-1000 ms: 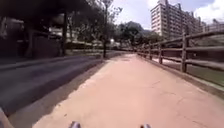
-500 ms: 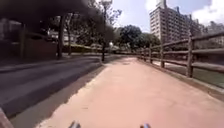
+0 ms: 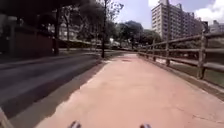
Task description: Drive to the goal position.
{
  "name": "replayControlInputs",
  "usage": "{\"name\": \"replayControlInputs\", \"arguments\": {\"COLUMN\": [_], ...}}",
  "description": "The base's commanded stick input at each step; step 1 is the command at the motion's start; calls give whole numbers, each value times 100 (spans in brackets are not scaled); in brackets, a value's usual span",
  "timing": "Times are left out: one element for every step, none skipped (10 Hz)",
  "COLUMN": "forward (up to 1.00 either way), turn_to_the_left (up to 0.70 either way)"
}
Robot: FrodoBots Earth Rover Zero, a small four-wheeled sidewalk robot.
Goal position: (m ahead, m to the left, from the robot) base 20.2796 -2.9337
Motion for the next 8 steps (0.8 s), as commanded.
{"name": "replayControlInputs", "arguments": {"forward": [70,70,70,70,70,70,70,70], "turn_to_the_left": [-21,-33,-11,0,0,0,0,0]}}
